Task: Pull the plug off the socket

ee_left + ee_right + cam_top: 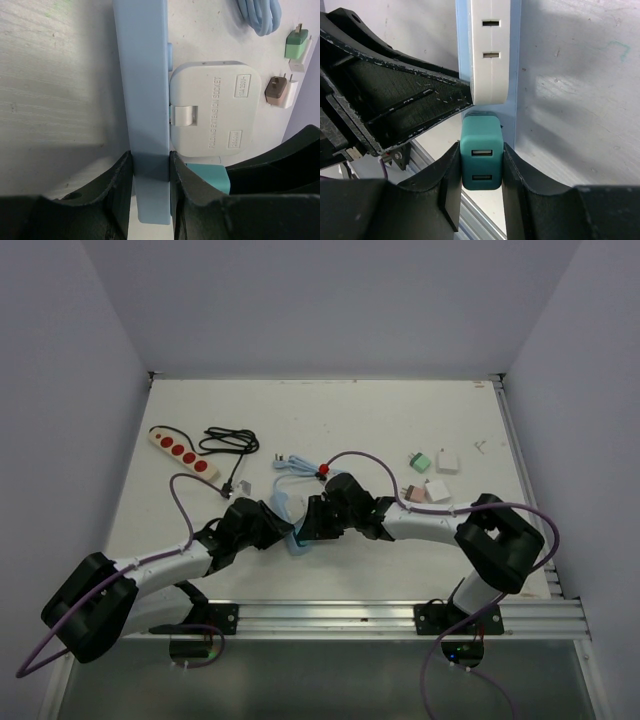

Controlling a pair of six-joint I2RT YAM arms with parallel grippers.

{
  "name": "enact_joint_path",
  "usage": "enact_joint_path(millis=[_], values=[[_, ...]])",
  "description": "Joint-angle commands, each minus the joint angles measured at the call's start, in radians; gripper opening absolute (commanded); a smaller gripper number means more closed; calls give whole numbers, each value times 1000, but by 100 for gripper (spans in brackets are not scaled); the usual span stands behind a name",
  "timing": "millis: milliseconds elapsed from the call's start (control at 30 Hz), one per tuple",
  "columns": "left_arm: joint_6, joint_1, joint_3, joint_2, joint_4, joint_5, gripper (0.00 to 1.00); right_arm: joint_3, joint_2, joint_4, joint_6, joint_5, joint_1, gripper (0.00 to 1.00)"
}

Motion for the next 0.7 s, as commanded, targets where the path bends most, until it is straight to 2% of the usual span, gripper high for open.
enact_joint_path(millis=[0, 333, 667], values=[[58, -4, -22, -2, -99, -27, 0, -29, -26, 17, 5, -26, -24, 0], [88, -2, 0, 23, -297, -126, 0, -71, -142, -39, -35, -62, -135, 0], [113, -4, 57, 95, -341, -140, 0, -60, -207, -189, -95, -48, -199, 0]])
